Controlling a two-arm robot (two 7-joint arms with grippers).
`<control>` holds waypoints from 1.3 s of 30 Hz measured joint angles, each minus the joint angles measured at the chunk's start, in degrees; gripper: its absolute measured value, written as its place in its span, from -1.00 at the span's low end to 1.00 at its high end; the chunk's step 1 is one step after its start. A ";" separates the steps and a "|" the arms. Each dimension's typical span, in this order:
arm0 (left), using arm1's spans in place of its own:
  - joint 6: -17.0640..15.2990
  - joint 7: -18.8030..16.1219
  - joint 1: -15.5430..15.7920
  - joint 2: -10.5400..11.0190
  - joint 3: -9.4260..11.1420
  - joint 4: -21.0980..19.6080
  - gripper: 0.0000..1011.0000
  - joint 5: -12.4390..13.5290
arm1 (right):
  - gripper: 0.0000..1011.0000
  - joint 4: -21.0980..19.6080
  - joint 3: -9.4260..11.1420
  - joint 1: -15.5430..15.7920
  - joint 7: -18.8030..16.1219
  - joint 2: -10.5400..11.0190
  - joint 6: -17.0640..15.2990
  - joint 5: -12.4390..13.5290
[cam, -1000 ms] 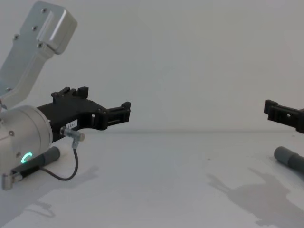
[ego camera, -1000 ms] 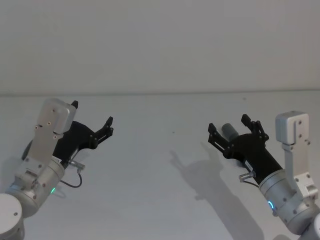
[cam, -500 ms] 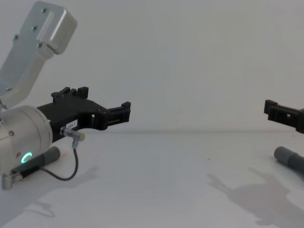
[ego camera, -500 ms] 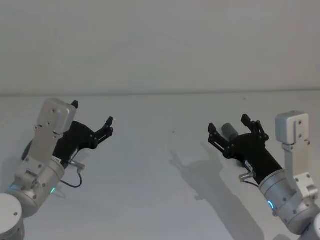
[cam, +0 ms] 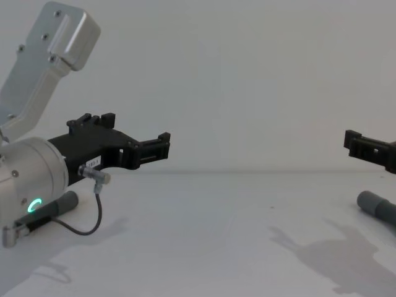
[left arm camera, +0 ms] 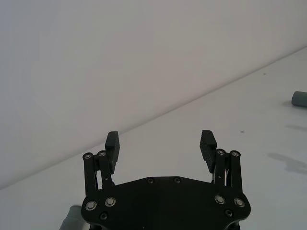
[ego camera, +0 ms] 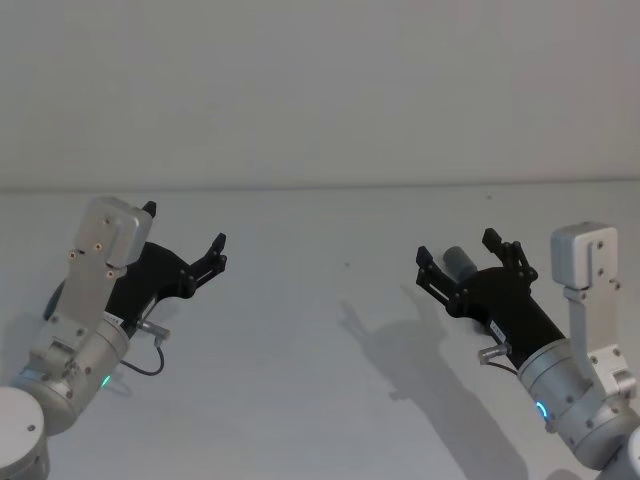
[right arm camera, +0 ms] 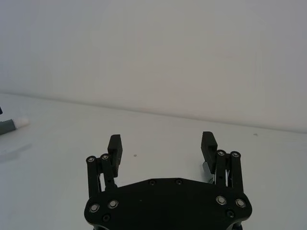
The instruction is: Use both hands to pick up one end of the pipe from the table, align the ends, and insert them.
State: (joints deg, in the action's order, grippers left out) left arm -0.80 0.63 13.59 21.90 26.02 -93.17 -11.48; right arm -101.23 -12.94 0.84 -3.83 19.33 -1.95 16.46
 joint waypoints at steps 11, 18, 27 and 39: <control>0.00 0.00 0.00 0.00 0.00 0.00 0.98 0.00 | 0.98 0.00 0.00 0.00 0.00 0.00 0.00 0.00; 0.00 0.00 0.00 0.00 0.00 0.00 0.98 0.00 | 0.98 0.00 0.00 0.00 0.00 0.00 0.00 0.00; 0.00 0.00 0.00 0.00 0.00 0.00 0.98 0.00 | 0.98 0.00 0.00 0.00 0.00 0.00 0.00 0.00; -1.17 0.08 0.35 -0.13 -0.09 0.03 0.98 0.00 | 0.98 0.00 0.00 0.00 0.00 0.00 0.00 0.00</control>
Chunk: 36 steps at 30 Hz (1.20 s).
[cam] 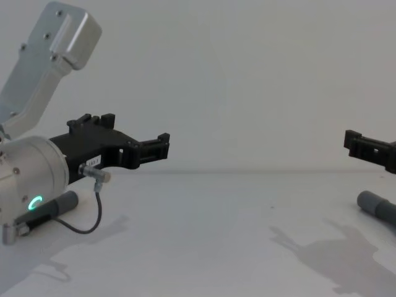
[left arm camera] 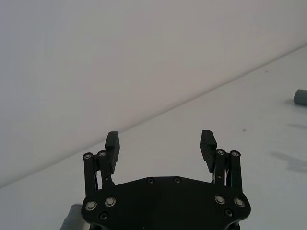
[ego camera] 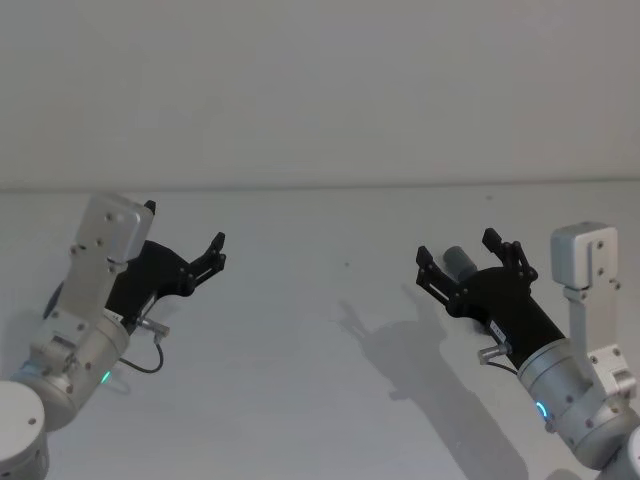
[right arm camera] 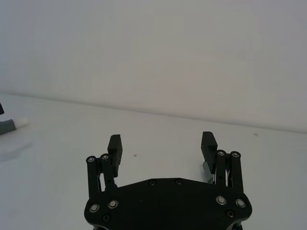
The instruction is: Use both hands to pick up one end of the pipe from the table, align the ends, and insert them.
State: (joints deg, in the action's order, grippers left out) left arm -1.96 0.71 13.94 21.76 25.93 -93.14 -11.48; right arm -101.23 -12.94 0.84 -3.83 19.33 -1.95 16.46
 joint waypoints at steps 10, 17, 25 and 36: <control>-6.20 0.37 1.54 -0.31 -0.98 -0.83 0.98 -0.89 | 0.98 0.00 0.00 0.00 0.00 0.00 0.00 0.00; -12.90 0.77 2.61 -0.53 -2.50 -2.51 0.98 -2.72 | 0.98 0.00 0.00 0.00 0.00 0.00 0.00 0.00; -17.85 1.66 2.74 -0.55 -5.17 -3.83 0.98 -5.43 | 0.98 0.00 0.00 0.00 0.00 0.00 0.00 0.00; -20.73 2.68 1.43 -0.32 -8.77 -4.51 0.98 -8.19 | 0.98 0.00 0.00 0.00 0.00 0.00 0.00 0.00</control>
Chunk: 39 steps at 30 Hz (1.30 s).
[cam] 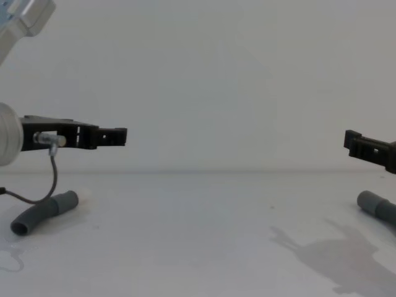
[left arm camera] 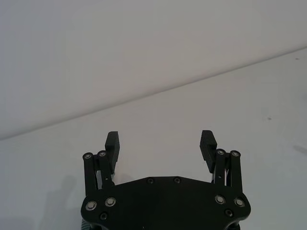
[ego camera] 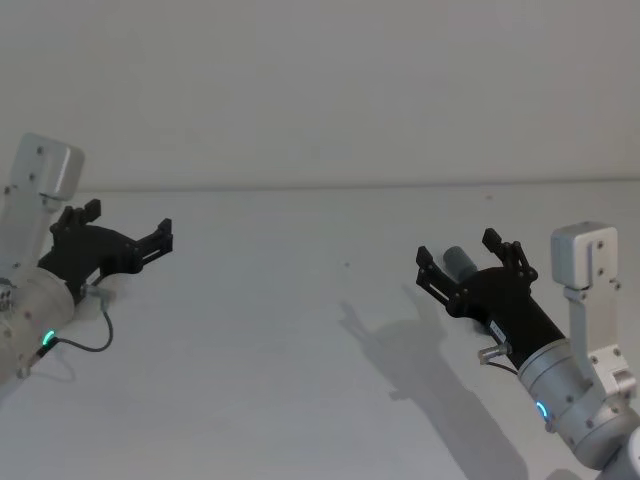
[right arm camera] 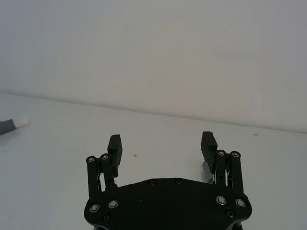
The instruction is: Use both hands to pick up one end of the pipe from the table, align the ends, and insert them.
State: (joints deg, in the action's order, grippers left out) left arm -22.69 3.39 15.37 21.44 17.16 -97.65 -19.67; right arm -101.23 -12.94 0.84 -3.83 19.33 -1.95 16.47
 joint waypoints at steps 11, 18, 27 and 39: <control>-0.02 1.07 -0.54 1.14 -2.00 0.99 0.98 -0.25 | 0.98 0.00 0.00 0.00 0.00 0.00 0.00 0.00; 1.80 1.88 0.06 1.83 -2.78 3.33 0.98 0.56 | 0.98 0.00 0.00 0.00 0.00 0.00 0.00 0.00; 2.95 3.61 1.36 2.66 -3.75 6.80 0.98 0.86 | 0.98 0.00 0.00 0.00 0.00 0.00 0.00 0.00; 2.01 6.02 3.28 2.95 -4.22 10.76 0.98 0.52 | 0.98 0.00 0.00 0.00 0.00 0.00 0.00 0.00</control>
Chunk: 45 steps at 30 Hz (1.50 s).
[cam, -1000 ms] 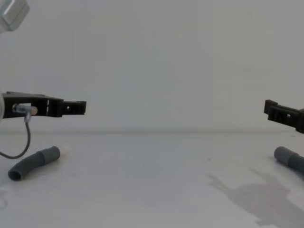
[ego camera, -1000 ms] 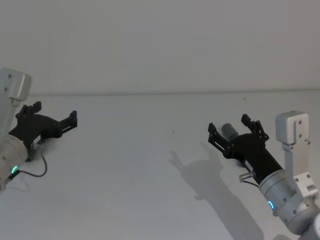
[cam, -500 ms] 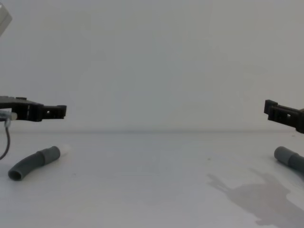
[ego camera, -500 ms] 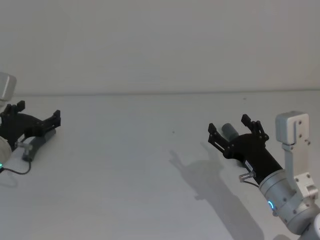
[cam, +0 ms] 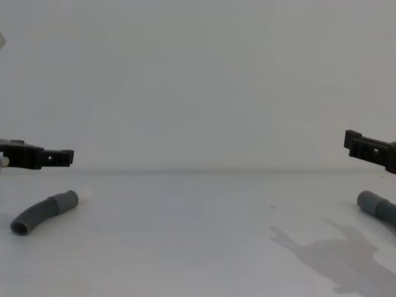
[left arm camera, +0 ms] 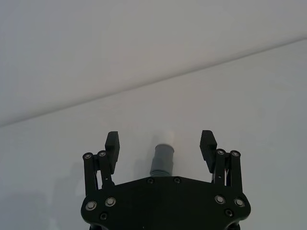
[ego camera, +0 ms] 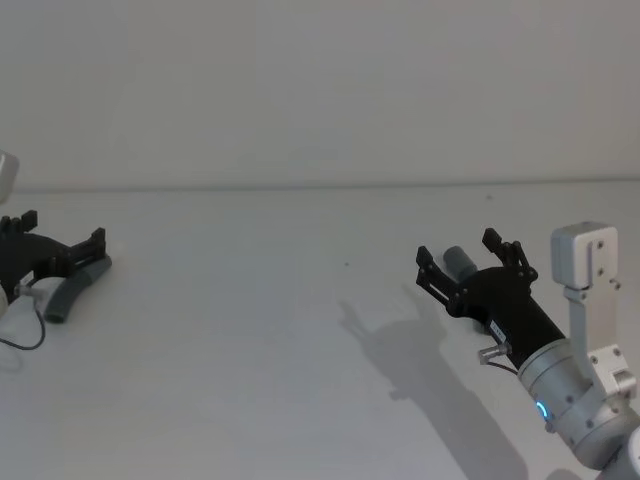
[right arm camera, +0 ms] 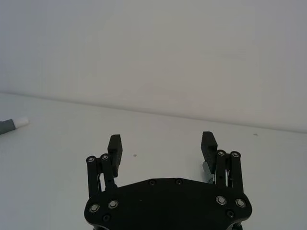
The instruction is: Use both hands to pick up one end of the pipe from the table, align the ends, and insert them.
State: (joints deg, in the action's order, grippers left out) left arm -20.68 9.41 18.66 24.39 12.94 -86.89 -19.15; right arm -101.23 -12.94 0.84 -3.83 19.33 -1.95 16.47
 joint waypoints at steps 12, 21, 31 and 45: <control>-1.72 2.06 1.84 -0.29 0.45 3.89 0.98 -0.07 | 0.98 0.00 0.00 0.00 0.00 0.00 0.00 0.00; -2.47 3.33 3.05 -0.71 1.43 6.78 0.98 0.60 | 0.98 0.00 0.00 0.00 0.00 0.00 0.00 0.00; -3.28 4.15 4.29 -1.38 1.86 9.24 0.98 1.10 | 0.98 0.00 0.00 0.00 0.00 0.00 0.00 0.00; -6.11 5.27 5.29 -2.19 1.73 11.59 0.98 1.01 | 0.98 0.00 0.00 0.00 0.00 0.00 0.00 0.00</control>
State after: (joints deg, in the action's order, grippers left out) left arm -26.79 14.68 23.95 22.21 14.66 -75.29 -18.14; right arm -101.23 -12.94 0.84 -3.83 19.33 -1.95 16.47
